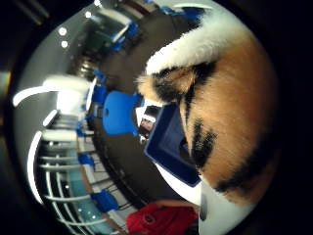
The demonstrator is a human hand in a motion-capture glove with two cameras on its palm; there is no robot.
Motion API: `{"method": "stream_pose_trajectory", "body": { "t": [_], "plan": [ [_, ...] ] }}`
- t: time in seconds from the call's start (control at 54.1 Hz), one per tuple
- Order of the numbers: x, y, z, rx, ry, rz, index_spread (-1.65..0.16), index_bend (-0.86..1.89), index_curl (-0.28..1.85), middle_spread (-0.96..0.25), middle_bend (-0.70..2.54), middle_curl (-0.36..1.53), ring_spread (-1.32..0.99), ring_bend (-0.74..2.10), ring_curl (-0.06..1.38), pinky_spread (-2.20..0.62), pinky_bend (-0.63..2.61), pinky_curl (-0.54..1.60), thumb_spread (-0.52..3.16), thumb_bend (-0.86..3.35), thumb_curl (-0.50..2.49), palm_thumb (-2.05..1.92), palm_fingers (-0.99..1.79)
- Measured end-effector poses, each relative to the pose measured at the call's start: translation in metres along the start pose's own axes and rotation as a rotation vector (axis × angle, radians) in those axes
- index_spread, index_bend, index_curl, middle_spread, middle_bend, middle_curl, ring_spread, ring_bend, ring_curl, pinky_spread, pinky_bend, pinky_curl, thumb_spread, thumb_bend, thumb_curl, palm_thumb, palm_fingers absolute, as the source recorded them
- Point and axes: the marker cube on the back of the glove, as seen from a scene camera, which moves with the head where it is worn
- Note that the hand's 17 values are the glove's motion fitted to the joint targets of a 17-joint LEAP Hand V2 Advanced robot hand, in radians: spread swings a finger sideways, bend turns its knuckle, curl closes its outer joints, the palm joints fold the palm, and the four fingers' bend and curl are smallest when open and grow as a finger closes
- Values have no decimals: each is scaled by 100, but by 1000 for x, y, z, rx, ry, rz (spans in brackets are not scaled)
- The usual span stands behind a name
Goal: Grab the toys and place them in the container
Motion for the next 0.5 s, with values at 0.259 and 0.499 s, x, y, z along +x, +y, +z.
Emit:
{"method": "stream_pose_trajectory", "body": {
  "t": [0.259,0.499],
  "plan": [
    [-49,-11,21,-56,49,-48,-38,39,86,-45,56,84,-51,103,68,-46,100,45,53,3,107,65,78],
    [-39,-4,46,-215,141,-92,-36,5,73,-40,40,77,-41,76,63,-23,116,50,91,-13,80,15,-11]
  ]
}}
